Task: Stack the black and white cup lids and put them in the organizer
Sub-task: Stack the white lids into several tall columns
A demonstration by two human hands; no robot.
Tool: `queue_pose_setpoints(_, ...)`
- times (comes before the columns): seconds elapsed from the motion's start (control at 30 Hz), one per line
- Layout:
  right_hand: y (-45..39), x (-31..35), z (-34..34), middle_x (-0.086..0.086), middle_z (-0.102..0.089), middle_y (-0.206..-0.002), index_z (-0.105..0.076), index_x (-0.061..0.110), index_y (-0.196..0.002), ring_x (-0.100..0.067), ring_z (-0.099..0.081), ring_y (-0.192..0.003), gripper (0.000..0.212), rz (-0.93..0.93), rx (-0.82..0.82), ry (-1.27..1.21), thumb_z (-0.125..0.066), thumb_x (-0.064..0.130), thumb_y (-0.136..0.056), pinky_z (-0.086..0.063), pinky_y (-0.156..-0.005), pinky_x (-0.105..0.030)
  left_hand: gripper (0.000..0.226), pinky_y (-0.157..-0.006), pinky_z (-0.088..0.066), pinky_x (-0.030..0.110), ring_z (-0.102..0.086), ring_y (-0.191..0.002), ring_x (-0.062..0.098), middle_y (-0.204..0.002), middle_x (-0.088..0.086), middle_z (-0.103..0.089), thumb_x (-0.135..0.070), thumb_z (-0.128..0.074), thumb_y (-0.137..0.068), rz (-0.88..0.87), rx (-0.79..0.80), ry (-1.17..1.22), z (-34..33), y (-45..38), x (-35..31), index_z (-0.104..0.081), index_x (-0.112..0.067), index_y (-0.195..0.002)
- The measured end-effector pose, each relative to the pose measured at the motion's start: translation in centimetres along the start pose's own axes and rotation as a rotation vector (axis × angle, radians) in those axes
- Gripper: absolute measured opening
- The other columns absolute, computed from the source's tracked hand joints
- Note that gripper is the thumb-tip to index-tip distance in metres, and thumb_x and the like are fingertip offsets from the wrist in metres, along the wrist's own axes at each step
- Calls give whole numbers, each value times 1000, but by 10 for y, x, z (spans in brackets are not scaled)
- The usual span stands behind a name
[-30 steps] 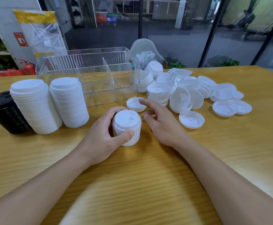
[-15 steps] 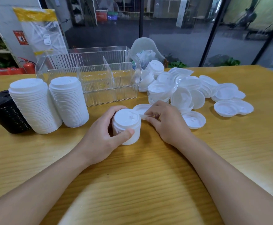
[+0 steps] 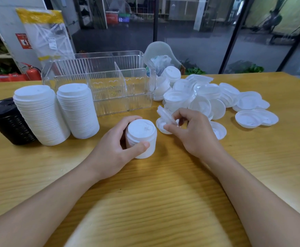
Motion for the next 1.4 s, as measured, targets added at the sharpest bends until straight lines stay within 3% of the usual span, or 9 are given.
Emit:
queue_pose_setpoints(0.13, 0, 7, 9, -4, -78, -89, -67, 22, -120, -26, -71, -84, 26, -82, -27, -370, -81, 23, -98, -57, -85, -45, 64, -111, -55, 48, -65, -132, 11, -140, -17, -69, -47, -83, -91, -1, 7, 4, 0, 0, 0, -54, -42, -148)
queue_pose_setpoints(0.27, 2, 7, 1, -16, -67, -84, -55, 27, -147, -25, -65, -80, 45, -162, 91, -610, -69, 15, -106, -57, -82, -42, 65, -111, -54, 48, -65, -133, 12, -141, -16, -69, -44, -83, -91, -11, 20, 3, -1, 0, -1, -54, -40, -149)
queue_pose_setpoints(0.43, 2, 2, -8, -11, -62, -87, -69, 33, -142, -23, -59, -77, 36, -214, 165, -653, -59, 16, -112, -51, -79, -39, 67, -114, -52, 45, -63, -135, 11, -143, -17, -68, -39, -85, -95, -11, 49, 0, -1, 1, -1, -51, -41, -153)
queue_pose_setpoints(0.57, 3, 3, -9, -11, -64, -86, -69, 29, -142, -20, -58, -79, 39, -182, 212, -640, -74, 21, -104, -50, -80, -36, 68, -114, -52, 45, -63, -135, 11, -143, -17, -68, -38, -83, -93, -17, 54, -1, -2, 1, -2, -52, -41, -154)
queue_pose_setpoints(0.67, 5, 4, -10, -12, -79, -116, -68, 24, -141, -19, -65, -89, 53, -132, 230, -559, -85, 12, -93, -55, -82, -32, 68, -114, -52, 47, -63, -136, 13, -144, -16, -68, -38, -81, -92, -19, 54, 5, -2, 1, -2, -52, -41, -153)
queue_pose_setpoints(0.87, 6, 13, 3, 0, -79, -123, -73, 28, -136, -30, -74, -106, 45, -65, 110, -491, -86, 25, -93, -61, -99, -44, 80, -117, -50, 41, -62, -138, 7, -147, -19, -66, -43, -86, -87, 10, 49, 9, -1, 1, 0, -47, -44, -157)
queue_pose_setpoints(1.03, 16, 27, -8, 5, -75, -132, -74, 32, -134, -28, -67, -121, 36, 46, 322, -388, -81, 29, -99, -54, -104, -60, 81, -117, -51, 48, -64, -138, 11, -147, -15, -67, -29, -97, -85, 18, 63, 37, -3, 1, 0, -50, -36, -151)
queue_pose_setpoints(1.2, 21, 32, -18, 16, -74, -127, -73, 40, -132, -12, -63, -117, 44, 72, 351, -248, -87, 32, -91, -41, -85, -14, 90, -120, -47, 49, -62, -140, 8, -147, -18, -68, -40, -97, -82, 31, 48, 34, -2, 0, 2, -44, -43, -155)
queue_pose_setpoints(1.4, 23, 30, -22, 16, -72, -130, -71, 41, -133, -11, -61, -120, 53, 100, 304, -162, -91, 43, -84, -38, -89, -17, 93, -120, -48, 47, -61, -141, 8, -148, -18, -67, -51, -96, -80, 20, 29, 13, -2, 0, 3, -44, -47, -157)
Point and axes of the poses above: each hand's wrist, its own y-axis away from the middle knuckle, its own z-axis out of the back of the hand, x = y × z, the point moved 4 cm from there along -y, towards the middle knuckle
